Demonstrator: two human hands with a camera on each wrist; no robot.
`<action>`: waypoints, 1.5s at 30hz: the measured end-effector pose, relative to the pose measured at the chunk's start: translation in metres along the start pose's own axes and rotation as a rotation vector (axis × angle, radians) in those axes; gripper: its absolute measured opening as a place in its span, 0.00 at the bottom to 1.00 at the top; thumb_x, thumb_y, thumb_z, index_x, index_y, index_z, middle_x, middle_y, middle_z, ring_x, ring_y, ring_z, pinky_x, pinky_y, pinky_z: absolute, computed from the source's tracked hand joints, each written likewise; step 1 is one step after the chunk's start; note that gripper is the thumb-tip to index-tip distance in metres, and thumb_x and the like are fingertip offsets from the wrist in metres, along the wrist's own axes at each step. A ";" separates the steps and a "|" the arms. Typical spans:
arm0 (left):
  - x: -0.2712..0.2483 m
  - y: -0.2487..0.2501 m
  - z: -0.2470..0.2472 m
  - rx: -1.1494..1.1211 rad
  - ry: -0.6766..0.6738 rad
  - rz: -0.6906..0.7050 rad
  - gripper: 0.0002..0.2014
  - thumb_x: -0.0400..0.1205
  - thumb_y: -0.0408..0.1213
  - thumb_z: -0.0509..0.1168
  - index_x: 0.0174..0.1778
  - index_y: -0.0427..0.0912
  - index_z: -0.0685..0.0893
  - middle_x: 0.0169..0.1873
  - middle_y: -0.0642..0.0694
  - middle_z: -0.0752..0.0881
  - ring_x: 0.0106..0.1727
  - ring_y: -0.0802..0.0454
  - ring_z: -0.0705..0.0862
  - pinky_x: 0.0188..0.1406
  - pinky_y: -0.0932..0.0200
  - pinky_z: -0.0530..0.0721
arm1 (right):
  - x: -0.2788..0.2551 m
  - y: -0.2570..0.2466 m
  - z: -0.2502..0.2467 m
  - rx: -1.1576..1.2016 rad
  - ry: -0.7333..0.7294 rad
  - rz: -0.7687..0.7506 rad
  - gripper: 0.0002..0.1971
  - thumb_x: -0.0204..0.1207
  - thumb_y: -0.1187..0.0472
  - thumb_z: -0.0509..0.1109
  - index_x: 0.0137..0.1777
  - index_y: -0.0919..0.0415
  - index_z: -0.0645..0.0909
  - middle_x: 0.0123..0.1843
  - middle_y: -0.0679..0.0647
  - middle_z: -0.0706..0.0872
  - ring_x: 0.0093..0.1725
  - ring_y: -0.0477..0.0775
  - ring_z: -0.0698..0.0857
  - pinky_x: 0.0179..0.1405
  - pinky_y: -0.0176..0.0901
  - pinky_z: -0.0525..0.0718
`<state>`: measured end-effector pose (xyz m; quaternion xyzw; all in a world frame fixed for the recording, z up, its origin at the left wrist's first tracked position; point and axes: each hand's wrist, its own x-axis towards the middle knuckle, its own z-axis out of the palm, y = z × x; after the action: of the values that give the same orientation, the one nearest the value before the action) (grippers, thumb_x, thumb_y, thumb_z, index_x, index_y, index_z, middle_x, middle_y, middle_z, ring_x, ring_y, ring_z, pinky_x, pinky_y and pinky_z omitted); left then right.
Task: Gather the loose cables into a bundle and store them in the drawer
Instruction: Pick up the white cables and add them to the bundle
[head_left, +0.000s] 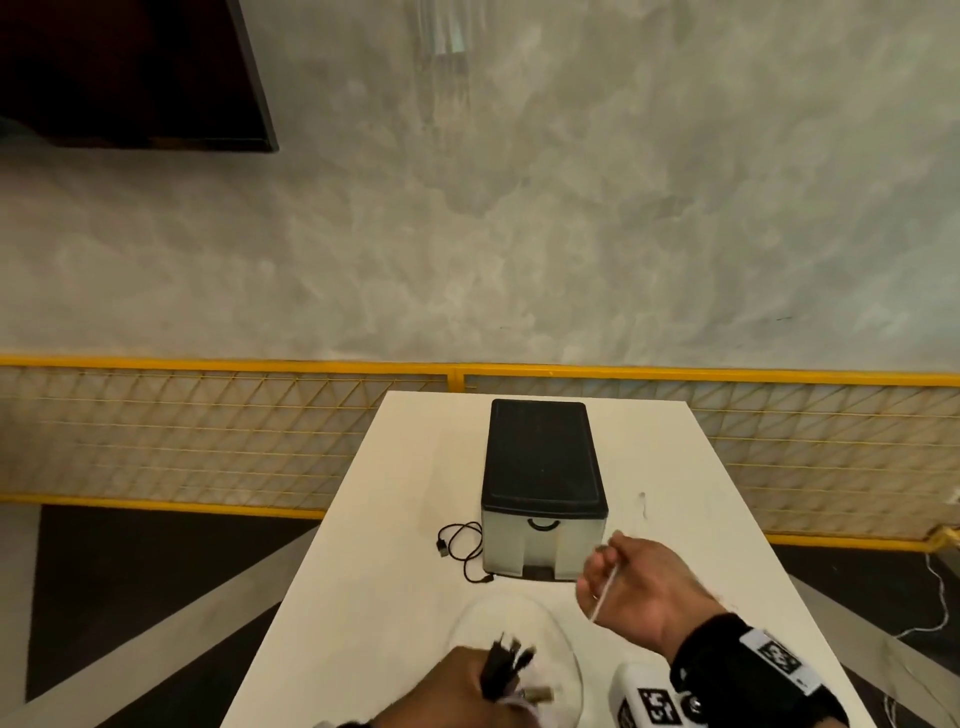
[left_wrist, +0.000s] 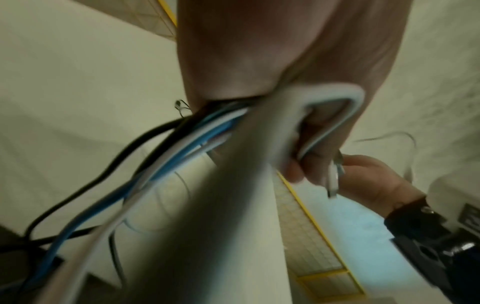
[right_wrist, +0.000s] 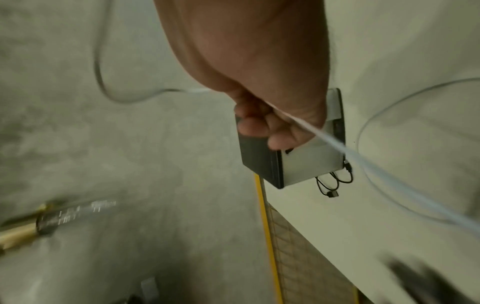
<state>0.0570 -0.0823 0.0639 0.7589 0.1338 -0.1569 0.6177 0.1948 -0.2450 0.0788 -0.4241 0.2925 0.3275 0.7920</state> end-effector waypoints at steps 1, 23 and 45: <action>-0.001 -0.003 -0.007 -0.003 0.037 0.016 0.16 0.77 0.32 0.75 0.61 0.40 0.87 0.49 0.60 0.92 0.50 0.72 0.89 0.49 0.78 0.81 | 0.002 -0.001 -0.002 0.004 0.022 -0.001 0.19 0.84 0.56 0.55 0.30 0.56 0.67 0.19 0.51 0.70 0.25 0.50 0.71 0.33 0.41 0.74; 0.047 0.007 0.024 0.027 0.098 0.099 0.18 0.72 0.36 0.75 0.59 0.46 0.90 0.58 0.46 0.91 0.66 0.54 0.85 0.69 0.62 0.79 | -0.024 0.030 0.008 -0.353 -0.062 -0.119 0.16 0.86 0.61 0.57 0.43 0.71 0.80 0.26 0.65 0.88 0.25 0.62 0.83 0.25 0.43 0.80; 0.022 0.010 -0.021 -0.331 0.267 -0.024 0.09 0.76 0.30 0.74 0.39 0.43 0.79 0.20 0.52 0.64 0.20 0.54 0.58 0.21 0.64 0.57 | 0.001 0.035 -0.044 -1.302 0.029 -0.282 0.20 0.72 0.43 0.74 0.49 0.61 0.79 0.29 0.50 0.75 0.22 0.46 0.70 0.16 0.30 0.63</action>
<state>0.0824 -0.0641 0.0683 0.6595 0.2475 -0.0384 0.7087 0.1603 -0.2681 0.0410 -0.8544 -0.0126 0.3248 0.4054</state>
